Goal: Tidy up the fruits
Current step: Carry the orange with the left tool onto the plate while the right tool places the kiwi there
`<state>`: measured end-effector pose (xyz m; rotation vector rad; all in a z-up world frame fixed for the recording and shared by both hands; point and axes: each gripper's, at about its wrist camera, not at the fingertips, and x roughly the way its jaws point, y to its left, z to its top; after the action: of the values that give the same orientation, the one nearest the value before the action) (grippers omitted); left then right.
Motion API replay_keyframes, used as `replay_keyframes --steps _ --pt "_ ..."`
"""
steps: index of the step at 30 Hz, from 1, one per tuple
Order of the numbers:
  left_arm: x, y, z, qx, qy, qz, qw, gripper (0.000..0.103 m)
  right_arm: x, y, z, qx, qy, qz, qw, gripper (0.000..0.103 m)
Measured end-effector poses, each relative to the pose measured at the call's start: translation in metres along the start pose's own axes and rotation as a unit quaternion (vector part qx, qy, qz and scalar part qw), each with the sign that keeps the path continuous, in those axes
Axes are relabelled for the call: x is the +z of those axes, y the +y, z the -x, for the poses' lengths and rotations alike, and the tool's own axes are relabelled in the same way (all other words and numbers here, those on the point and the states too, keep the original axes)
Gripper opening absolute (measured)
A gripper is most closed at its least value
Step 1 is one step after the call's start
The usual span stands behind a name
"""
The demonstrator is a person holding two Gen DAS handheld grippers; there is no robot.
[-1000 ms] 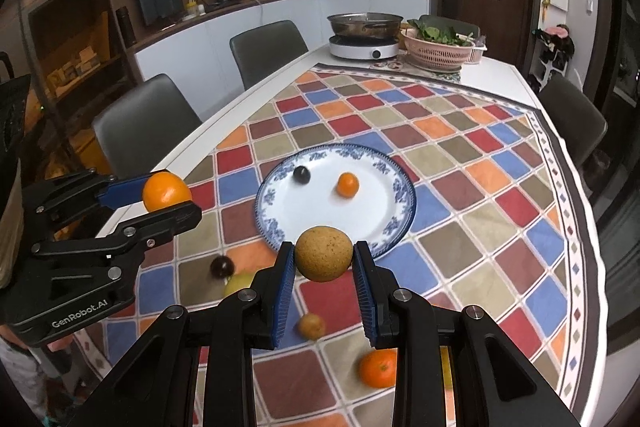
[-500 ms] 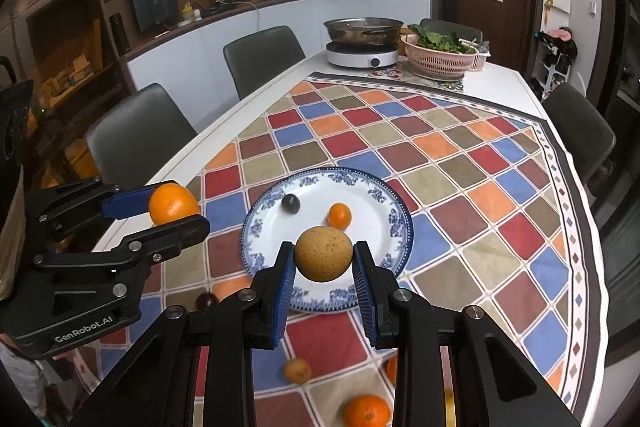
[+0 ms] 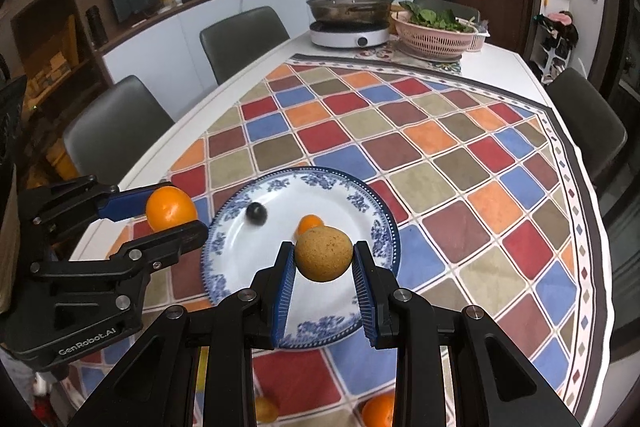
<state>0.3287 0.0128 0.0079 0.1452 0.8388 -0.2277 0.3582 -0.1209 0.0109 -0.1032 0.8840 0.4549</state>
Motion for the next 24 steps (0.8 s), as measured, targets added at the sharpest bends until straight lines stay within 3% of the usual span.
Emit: replay_keyframes --steps 24 --pt "0.026 0.038 -0.115 -0.019 0.113 0.046 0.9924 0.038 0.023 -0.021 -0.097 -0.003 0.097 -0.004 0.995 0.03"
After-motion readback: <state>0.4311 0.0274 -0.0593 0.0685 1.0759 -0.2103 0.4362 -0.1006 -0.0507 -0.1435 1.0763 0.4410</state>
